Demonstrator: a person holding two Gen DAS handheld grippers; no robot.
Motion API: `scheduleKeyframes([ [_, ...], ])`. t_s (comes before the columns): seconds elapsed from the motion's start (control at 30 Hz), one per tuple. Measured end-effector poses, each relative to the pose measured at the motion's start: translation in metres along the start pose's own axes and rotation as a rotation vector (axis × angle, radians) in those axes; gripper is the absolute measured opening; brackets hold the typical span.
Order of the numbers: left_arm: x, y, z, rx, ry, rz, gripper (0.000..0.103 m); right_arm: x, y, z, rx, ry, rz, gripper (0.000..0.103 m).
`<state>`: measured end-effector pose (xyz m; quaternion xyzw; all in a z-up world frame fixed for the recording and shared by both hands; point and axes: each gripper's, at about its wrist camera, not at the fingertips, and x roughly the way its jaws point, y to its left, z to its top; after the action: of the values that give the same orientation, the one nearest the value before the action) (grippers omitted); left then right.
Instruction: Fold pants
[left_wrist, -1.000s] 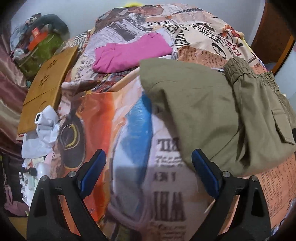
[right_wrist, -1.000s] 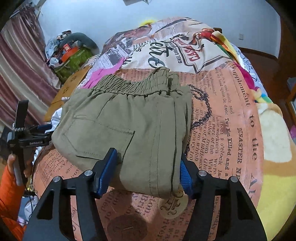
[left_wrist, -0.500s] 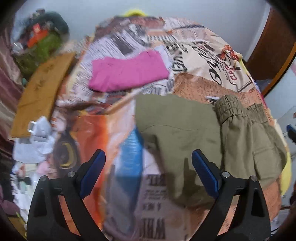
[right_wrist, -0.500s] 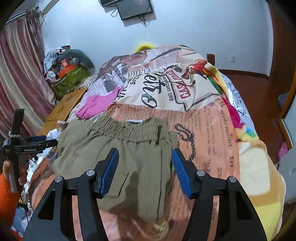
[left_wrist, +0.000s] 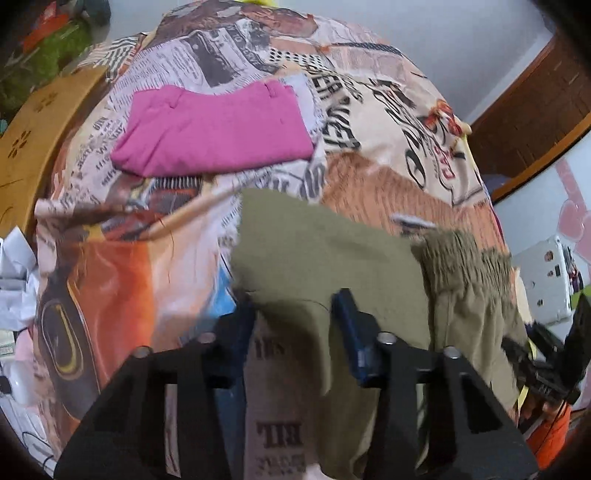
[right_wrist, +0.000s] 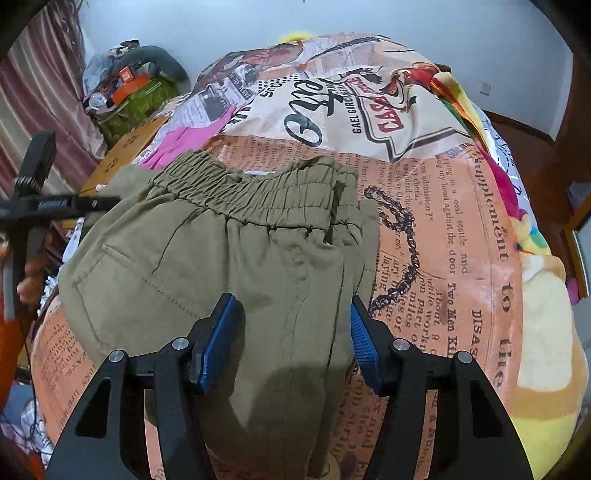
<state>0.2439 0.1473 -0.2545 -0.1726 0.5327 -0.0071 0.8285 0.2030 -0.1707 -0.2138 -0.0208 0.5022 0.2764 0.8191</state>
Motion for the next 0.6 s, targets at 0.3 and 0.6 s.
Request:
scheduleKeyframes([
  [0.3, -0.009, 0.025, 0.030, 0.004, -0.104, 0.327, 0.027, 0.001, 0.000, -0.001, 0.013, -0.006, 0.008, 0.057],
  [0.6, -0.040, -0.029, 0.011, 0.147, -0.110, 0.193, 0.053, -0.021, -0.002, 0.020, 0.026, -0.070, -0.009, 0.057],
])
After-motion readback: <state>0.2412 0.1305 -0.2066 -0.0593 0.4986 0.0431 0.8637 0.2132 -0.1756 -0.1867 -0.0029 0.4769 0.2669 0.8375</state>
